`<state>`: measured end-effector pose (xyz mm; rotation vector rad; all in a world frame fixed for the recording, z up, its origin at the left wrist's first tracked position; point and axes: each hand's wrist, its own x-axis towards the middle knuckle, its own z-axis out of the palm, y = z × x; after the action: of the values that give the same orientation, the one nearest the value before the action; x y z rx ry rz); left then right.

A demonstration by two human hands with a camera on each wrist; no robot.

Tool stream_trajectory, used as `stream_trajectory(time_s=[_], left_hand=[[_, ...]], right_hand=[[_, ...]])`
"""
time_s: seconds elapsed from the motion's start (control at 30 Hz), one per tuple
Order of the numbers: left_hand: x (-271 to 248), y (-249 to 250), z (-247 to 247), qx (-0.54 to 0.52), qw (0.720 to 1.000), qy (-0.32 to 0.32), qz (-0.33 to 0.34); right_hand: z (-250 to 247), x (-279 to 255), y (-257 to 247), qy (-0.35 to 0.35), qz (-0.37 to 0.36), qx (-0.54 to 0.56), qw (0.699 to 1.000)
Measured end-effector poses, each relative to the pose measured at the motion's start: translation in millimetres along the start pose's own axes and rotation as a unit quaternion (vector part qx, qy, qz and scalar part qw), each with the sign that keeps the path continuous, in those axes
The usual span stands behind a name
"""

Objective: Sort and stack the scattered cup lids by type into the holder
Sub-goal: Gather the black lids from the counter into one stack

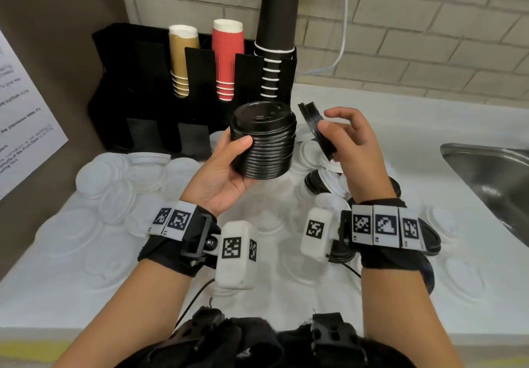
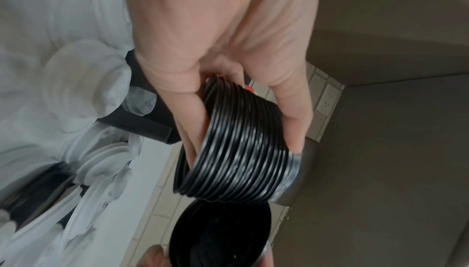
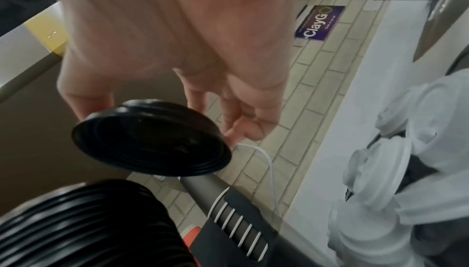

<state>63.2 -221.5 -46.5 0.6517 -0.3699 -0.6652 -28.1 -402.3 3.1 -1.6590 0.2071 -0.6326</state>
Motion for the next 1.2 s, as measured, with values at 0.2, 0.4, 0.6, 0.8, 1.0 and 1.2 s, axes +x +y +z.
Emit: stream_trajectory(time_s=[0.2, 0.4, 0.6, 0.8, 1.0, 1.2], left_hand=[[1, -8, 1, 0.021, 1.0, -0.016, -0.009], [-1, -11, 5, 0.109, 0.993, -0.021, -0.043], [-3, -15, 9, 0.123, 0.991, -0.029, -0.051], [-4, -16, 12, 0.126, 0.991, -0.015, -0.051], [-4, -18, 14, 0.138, 0.989, -0.021, -0.056], [-3, -18, 16, 0.139, 0.988, -0.02, -0.059]], right_hand=[[2, -3, -6, 0.007, -0.037, 0.024, 0.999], [13, -1, -11, -0.039, -0.065, -0.03, 0.997], [18, -4, -8, -0.067, -0.042, -0.036, 0.996], [14, -5, -6, -0.062, -0.06, -0.064, 0.994], [11, -4, -3, -0.078, -0.055, -0.075, 0.993], [6, -5, -4, -0.117, -0.092, -0.089, 0.985]])
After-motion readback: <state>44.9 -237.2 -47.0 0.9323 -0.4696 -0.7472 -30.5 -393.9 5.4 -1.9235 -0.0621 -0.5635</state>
